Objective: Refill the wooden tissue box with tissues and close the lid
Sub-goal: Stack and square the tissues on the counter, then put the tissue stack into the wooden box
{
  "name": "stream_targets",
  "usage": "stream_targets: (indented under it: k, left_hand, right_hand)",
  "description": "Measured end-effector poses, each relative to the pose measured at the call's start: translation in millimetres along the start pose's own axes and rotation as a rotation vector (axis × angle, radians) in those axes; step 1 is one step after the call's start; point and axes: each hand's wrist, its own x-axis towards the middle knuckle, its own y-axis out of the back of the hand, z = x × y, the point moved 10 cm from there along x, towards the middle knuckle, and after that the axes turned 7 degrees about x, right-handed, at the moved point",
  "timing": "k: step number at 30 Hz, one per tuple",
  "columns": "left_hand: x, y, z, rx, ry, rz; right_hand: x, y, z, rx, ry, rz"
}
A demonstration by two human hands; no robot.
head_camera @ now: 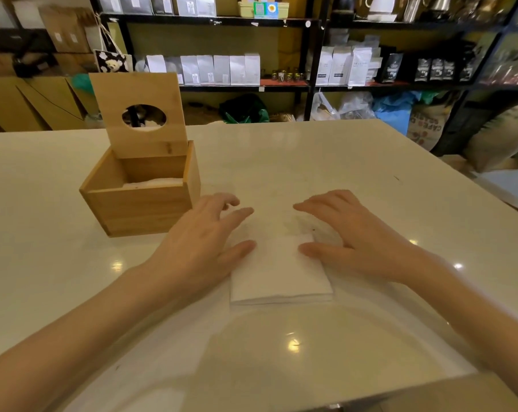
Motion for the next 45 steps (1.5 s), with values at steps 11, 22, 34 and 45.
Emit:
stream_targets:
  k: [11,22,34,45]
  left_hand:
    - [-2,-24,6,0.056,-0.097,-0.073]
    - [-3,-15,16,-0.11,-0.127,-0.006]
    - [-12,46,-30,-0.348,0.123,0.044]
    - [-24,108,-133,-0.589,0.475,0.177]
  right_hand:
    - [-13,-22,-2,-0.134,0.05,-0.016]
    - [-12,-14,-16,-0.071,0.097,0.032]
    - [34,21,-58,0.417,0.075,-0.05]
    - [114,30,-113,0.71,0.073,-0.028]
